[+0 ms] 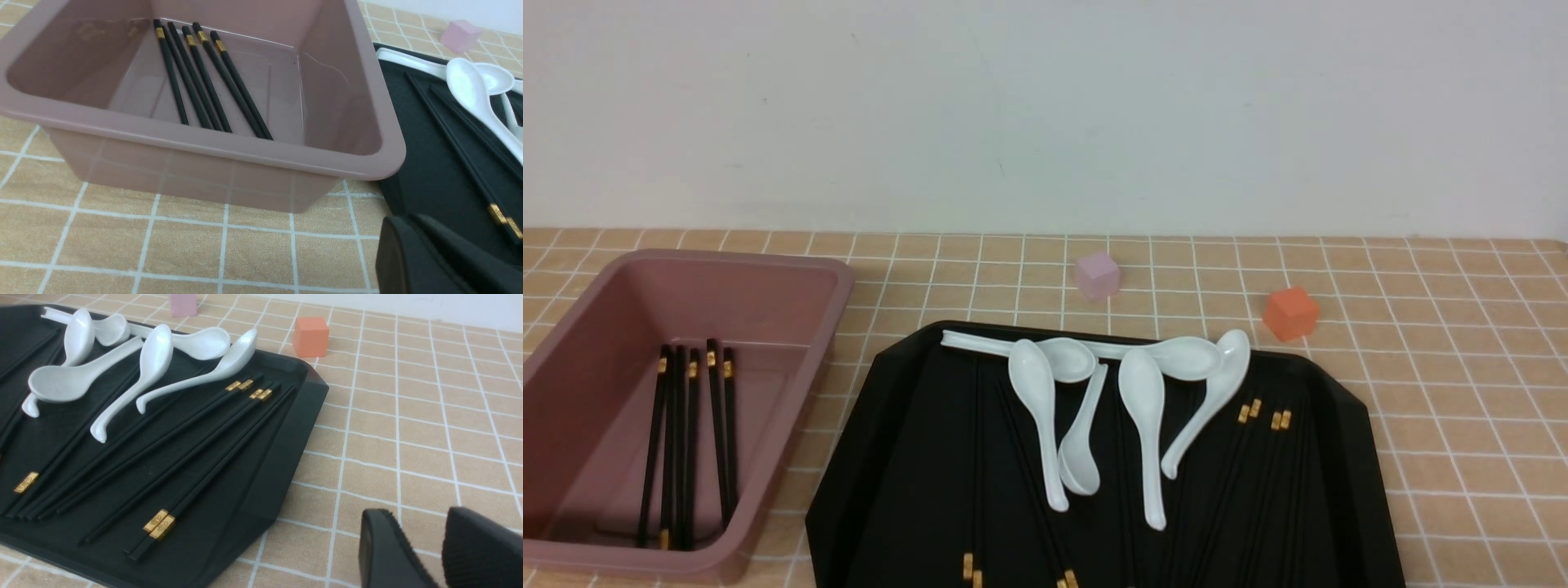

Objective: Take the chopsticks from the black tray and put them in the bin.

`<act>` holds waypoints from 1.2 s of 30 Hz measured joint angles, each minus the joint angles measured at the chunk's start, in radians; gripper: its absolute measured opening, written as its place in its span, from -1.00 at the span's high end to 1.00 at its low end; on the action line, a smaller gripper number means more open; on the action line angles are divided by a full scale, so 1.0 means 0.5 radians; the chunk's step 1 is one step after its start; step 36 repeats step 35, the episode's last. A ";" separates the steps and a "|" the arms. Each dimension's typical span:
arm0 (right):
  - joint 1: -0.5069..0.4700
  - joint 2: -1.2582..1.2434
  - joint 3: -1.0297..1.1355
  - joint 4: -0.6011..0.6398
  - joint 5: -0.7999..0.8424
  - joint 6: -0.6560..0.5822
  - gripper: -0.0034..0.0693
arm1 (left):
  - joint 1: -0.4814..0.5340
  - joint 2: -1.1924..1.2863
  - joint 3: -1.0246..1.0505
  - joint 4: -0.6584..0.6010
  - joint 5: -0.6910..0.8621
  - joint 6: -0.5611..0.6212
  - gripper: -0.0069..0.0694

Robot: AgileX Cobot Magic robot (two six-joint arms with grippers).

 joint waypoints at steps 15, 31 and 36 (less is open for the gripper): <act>0.000 0.000 0.000 0.000 0.000 0.000 0.25 | 0.000 0.000 0.000 0.000 0.000 0.000 0.76; 0.000 0.000 0.000 0.000 0.000 0.000 0.25 | 0.000 0.000 0.000 0.000 0.000 0.000 0.72; 0.000 0.000 0.000 0.000 0.000 0.000 0.25 | 0.000 0.000 0.000 0.002 0.000 0.000 0.71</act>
